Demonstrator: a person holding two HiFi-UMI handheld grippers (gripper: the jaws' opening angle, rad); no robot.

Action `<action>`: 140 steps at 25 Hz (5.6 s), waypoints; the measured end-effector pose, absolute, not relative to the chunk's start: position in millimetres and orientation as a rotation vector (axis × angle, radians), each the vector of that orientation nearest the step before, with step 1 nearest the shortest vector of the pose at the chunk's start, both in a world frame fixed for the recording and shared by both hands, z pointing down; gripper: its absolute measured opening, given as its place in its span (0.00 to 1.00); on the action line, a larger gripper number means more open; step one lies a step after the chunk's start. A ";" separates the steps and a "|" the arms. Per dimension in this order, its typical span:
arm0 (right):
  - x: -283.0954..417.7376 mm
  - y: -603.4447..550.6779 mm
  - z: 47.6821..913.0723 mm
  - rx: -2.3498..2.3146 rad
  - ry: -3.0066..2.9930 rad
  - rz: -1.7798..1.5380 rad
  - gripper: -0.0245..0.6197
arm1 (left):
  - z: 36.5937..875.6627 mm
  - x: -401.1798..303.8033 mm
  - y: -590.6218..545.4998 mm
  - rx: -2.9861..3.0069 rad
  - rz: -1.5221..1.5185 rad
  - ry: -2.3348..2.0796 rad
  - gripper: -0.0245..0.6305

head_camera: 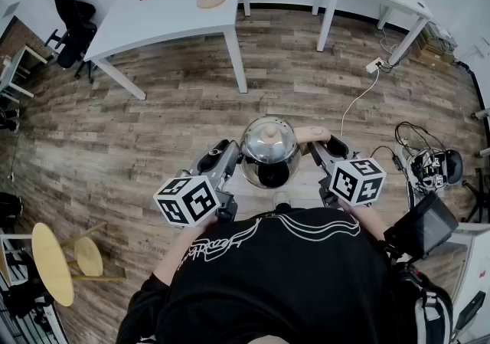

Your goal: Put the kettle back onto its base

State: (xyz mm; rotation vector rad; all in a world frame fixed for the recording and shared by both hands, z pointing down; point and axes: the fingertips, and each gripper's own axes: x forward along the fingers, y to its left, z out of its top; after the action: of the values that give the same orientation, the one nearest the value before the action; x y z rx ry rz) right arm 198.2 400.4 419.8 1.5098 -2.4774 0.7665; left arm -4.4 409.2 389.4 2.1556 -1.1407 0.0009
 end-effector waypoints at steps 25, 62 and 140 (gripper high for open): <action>235.0 219.8 422.5 1.415 -2.548 0.751 0.27 | 386.3 32.8 236.0 2.136 -0.055 -1.242 0.18; 86.5 -207.1 440.1 1.261 -2.538 0.749 0.27 | 410.3 -114.8 -181.3 2.054 -0.090 -1.303 0.18; 6.5 -437.1 513.5 1.098 -2.575 0.518 0.29 | 496.5 -221.3 -377.6 1.903 -0.158 -1.532 0.36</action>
State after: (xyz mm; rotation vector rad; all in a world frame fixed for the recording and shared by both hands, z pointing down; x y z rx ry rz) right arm 6.5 -437.1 513.5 1.0977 -2.5752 0.5180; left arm -221.3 -377.6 496.5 1.9030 -1.5318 -0.1581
